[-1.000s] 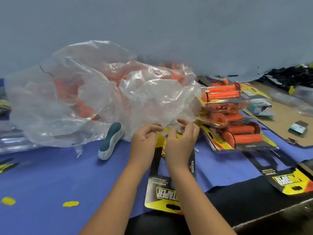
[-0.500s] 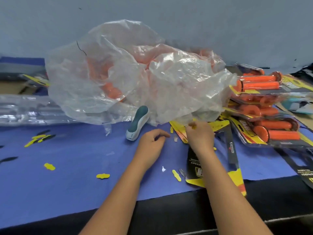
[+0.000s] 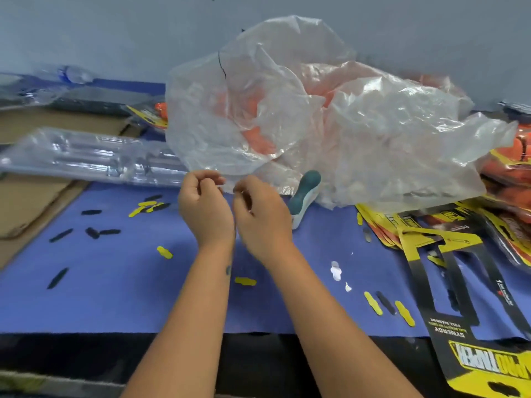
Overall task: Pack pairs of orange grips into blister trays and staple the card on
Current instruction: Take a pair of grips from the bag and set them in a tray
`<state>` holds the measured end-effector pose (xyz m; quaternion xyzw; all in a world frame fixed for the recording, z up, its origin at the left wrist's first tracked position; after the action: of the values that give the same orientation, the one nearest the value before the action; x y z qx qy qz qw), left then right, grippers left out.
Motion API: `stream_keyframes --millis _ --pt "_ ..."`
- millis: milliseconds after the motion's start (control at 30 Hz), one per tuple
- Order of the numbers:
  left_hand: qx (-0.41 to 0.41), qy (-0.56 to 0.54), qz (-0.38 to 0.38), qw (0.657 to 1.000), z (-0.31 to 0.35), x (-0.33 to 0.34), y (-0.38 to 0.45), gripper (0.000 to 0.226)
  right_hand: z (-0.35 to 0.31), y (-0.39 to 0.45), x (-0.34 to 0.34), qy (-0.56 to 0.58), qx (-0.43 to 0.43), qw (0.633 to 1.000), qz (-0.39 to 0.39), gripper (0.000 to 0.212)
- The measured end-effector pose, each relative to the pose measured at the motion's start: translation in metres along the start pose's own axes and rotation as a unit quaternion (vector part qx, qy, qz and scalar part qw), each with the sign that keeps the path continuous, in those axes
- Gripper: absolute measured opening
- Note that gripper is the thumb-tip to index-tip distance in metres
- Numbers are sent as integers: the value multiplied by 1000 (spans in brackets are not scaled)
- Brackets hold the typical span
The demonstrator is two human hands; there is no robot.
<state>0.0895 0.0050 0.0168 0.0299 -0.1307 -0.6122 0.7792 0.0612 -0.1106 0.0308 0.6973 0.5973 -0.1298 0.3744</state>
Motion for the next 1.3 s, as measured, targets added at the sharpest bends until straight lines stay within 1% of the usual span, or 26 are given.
stream_keyframes --millis 67,100,133,167,233,300,333,400,433,467,533,600,633,667,733,767,833,867,933,967,1000,1067,1133,1200,1233,1300 --pt "-44 107 -8 993 -12 -22 20 22 6 14 41 -16 22 989 -142 15" --pt "-57 159 -30 985 -18 -28 29 22 11 19 54 -20 25 982 -187 22" --pt "-55 198 -57 977 -22 -31 35 24 17 24 62 -12 23 977 -210 35" --pt "-41 225 -79 970 -24 -32 40 27 24 30 63 13 20 978 -209 48" --pt "4 269 -100 958 -21 -31 45 33 35 42 50 98 28 984 -148 65" --pt "44 324 -114 938 -20 -25 51 35 50 49 34 197 42 976 -82 73" --pt "58 350 -124 927 -20 -20 56 37 57 50 31 242 49 967 -63 75" --pt "72 391 -154 904 -21 -7 68 41 65 48 29 292 55 953 -51 76" --pt "75 421 -177 887 -24 2 75 44 66 48 30 299 53 951 -54 76" --pt "75 461 -203 861 -29 11 81 48 67 48 31 303 52 950 -58 77" --pt "39 547 -256 796 -49 25 87 56 67 50 32 313 57 946 -59 77" --pt "-1 613 -290 735 -71 30 79 53 68 51 33 322 60 943 -59 75" --pt "-2 636 -294 714 -77 31 73 50 68 51 33 326 61 942 -59 74" --pt "7 650 -288 703 -78 32 68 48 68 50 34 329 60 941 -60 73" --pt "43 661 -246 708 -61 34 65 47 68 50 34 332 62 939 -65 72" --pt "56 655 -211 724 -49 30 68 48 68 50 34 333 63 938 -69 72" --pt "68 611 -141 776 -29 15 73 47 68 49 34 325 61 941 -77 71" --pt "77 584 -123 799 -25 6 72 42 67 48 34 320 60 942 -82 71" --pt "98 546 -123 823 -24 -7 65 20 65 46 35 310 61 945 -89 71" --pt "103 538 -130 826 -27 -11 62 13 64 45 34 297 61 949 -87 70" --pt "102 544 -129 823 -30 -14 62 21 62 44 33 270 63 957 -80 68" --pt "57 567 -131 811 -38 -20 70 40 61 43 29 180 74 979 -56 57" --pt "15 593 -143 792 -46 -23 75 41 59 40 30 107 87 989 -53 45" --pt "48 623 -144 767 -41 -19 75 31 60 40 36 77 91 989 -91 37" --pt "71 630 -135 762 -35 -17 74 30 61 41 38 66 95 988 -106 30" --pt "103 612 -114 776 -23 -20 76 37 67 42 35 71 120 985 -99 10"
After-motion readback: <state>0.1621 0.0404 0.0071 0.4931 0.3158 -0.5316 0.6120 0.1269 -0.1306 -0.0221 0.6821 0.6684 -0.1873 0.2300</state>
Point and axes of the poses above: each hand's wrist, its own y-axis towards the middle knuckle, its own x-axis out of the palm, z = x × y, the point moved 7 cm from there along y, towards the middle knuckle, and after that the axes turned 15 degrees about -z, right-handed, at the moved point
